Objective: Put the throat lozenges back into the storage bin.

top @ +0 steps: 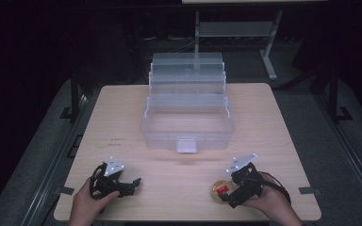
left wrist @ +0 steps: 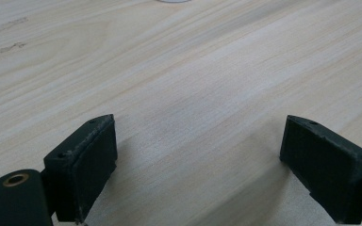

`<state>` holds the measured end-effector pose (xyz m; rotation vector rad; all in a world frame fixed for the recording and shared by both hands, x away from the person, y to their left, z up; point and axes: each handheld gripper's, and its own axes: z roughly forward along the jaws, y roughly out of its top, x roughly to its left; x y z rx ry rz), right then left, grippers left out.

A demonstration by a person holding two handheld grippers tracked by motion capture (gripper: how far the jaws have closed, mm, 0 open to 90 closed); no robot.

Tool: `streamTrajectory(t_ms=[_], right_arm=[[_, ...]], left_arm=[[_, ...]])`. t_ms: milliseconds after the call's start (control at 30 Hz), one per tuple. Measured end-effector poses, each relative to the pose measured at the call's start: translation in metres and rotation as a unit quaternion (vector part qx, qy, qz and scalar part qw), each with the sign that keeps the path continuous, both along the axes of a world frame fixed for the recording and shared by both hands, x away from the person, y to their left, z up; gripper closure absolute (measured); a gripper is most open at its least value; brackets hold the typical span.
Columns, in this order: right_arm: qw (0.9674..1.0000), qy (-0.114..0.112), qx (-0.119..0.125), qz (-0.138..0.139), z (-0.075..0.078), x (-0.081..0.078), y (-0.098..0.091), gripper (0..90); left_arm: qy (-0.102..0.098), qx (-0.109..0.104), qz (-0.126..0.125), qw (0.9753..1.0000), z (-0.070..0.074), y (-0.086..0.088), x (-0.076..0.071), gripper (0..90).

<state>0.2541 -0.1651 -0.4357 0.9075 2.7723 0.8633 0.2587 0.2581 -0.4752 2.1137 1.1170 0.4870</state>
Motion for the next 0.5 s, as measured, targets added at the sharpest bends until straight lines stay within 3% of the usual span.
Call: streamTrajectory(t_ms=[500], right_arm=[[0.9998, 0.010, 0.000, 0.019, -0.0080, 0.0003, 0.0117, 0.0]], left_arm=[[0.000, 0.001, 0.000, 1.0000, 0.0000, 0.0001, 0.0000, 10.7]])
